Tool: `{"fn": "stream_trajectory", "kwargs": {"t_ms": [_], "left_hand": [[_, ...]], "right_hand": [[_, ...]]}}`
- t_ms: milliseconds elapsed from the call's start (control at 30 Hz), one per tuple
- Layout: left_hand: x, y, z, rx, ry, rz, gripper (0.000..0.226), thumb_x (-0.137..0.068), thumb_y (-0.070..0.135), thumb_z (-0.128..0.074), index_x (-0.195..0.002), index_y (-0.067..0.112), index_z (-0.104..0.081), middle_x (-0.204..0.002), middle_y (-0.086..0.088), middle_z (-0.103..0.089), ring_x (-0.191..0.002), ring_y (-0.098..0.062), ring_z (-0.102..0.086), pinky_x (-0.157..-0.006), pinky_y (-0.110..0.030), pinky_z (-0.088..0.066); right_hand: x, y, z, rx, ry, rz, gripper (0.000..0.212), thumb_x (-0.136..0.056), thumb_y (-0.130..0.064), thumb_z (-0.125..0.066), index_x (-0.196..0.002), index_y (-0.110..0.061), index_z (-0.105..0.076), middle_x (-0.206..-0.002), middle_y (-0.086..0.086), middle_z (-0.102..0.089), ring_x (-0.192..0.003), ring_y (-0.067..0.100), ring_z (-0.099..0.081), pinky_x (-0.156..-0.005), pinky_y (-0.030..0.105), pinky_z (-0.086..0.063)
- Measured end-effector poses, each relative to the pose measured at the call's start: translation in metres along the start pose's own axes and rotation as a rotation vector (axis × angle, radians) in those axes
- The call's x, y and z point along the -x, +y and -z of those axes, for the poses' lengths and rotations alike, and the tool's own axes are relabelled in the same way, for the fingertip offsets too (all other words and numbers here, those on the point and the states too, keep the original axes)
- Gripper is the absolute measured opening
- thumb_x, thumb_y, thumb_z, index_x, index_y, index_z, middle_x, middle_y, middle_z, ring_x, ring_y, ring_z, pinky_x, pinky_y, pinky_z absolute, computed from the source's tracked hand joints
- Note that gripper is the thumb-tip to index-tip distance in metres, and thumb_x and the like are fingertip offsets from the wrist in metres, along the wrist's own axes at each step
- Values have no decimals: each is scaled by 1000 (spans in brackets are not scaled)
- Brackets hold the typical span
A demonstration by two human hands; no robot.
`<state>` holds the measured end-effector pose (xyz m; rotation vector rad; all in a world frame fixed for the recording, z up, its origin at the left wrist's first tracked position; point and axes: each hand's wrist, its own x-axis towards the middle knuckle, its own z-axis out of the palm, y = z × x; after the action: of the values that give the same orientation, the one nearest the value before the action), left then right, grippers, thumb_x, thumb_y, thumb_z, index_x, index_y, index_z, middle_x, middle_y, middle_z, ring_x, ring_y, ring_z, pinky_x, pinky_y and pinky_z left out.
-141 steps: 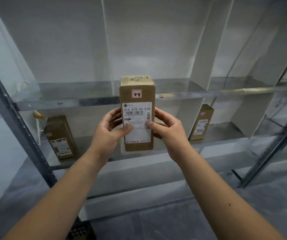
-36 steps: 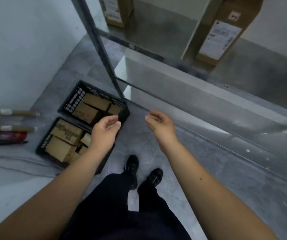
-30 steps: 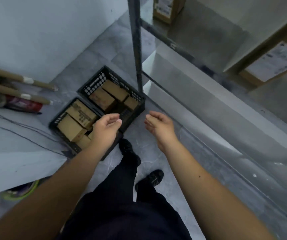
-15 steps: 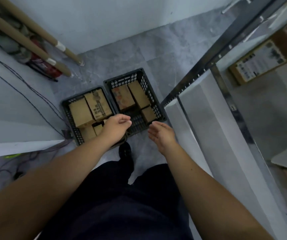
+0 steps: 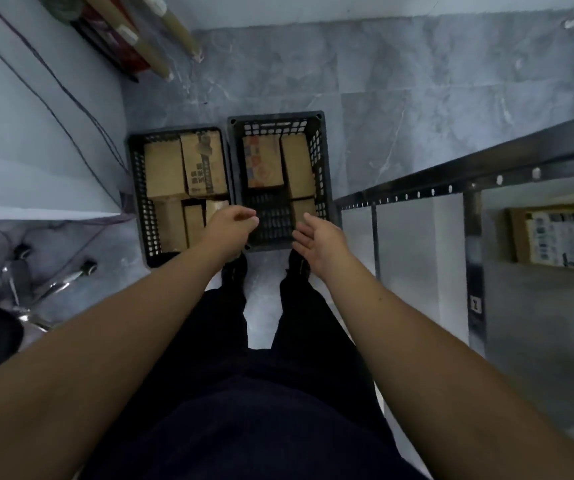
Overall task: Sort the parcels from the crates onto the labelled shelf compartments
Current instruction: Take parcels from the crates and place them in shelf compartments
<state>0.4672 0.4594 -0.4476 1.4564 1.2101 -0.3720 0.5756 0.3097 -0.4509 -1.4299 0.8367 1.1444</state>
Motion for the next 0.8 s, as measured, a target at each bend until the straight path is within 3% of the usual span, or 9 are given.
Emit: {"fn": "stream_trajectory", "kwargs": {"t_ms": [133,267,367,467,500,567,667,733,800], "left_hand": [[-23,-1,-21,143,100,137,15,-100,29,-65,-113,23,-70,-118,-5,-71,-110,-22,-66,-93,-34,-56],[-58,-22,-41,233,121,304,11,-86,42,-71,-92,33,-71,-110,-6,-74,-113,-34,-69,-98,-46,-58],[-86,-36,-63,317,93,381,4,-91,33,-73,-89,30,-71,-111,-6,-72,-115,-31,-68,-104,-46,-56],[-126,-55,-91,334,78,446,7,-89,36,-73,-87,29,-72,-106,-6,-73,-111,-29,-70,-102,-44,-57],[-141,-61,-100,338,82,455,9,-86,38,-74,-87,29,-73,-104,-5,-74,-108,-27,-71,-100,-43,-58],[-175,-73,-119,353,90,468,9,-87,36,-75,-86,27,-72,-100,-5,-75,-104,-25,-72,-100,-43,-59],[-229,-90,-144,360,60,507,12,-98,26,-70,-89,18,-68,-111,-10,-73,-110,-26,-69,-103,-42,-57],[-264,-100,-159,332,33,532,17,-101,24,-67,-106,7,-69,-119,-14,-70,-113,-27,-68,-102,-40,-57],[-292,-110,-174,291,-7,533,31,-102,26,-67,-125,5,-67,-120,-12,-67,-111,-24,-66,-96,-36,-58]], "right_hand": [[-29,-25,10,167,-14,-11,48,-104,-22,-62,-146,-1,-51,-147,17,-57,-131,31,-58,-115,45,-47],[-68,-32,7,278,11,-35,42,-102,-22,-64,-140,-5,-57,-144,15,-60,-120,25,-60,-111,39,-49],[-111,-26,1,350,43,-52,34,-102,-21,-66,-132,-6,-62,-135,15,-65,-113,24,-64,-102,35,-54],[-157,-15,-5,429,35,-87,41,-106,-14,-57,-142,3,-55,-127,29,-65,-125,33,-61,-115,47,-44],[-175,-12,-5,450,55,-73,35,-104,-15,-60,-134,3,-61,-123,27,-67,-121,33,-63,-115,50,-45],[-218,-9,-6,508,130,-61,14,-98,-21,-69,-97,-6,-71,-103,16,-70,-101,26,-67,-105,46,-54],[-274,-4,-5,608,163,-64,24,-99,-16,-65,-76,-15,-58,-79,0,-60,-70,12,-56,-63,18,-54],[-313,4,-1,668,149,-28,22,-100,-10,-61,-79,-14,-57,-75,-3,-55,-64,9,-50,-44,13,-42],[-344,13,5,683,163,13,13,-101,-7,-59,-108,-14,-67,-90,-5,-58,-76,12,-54,-56,16,-44]]}}
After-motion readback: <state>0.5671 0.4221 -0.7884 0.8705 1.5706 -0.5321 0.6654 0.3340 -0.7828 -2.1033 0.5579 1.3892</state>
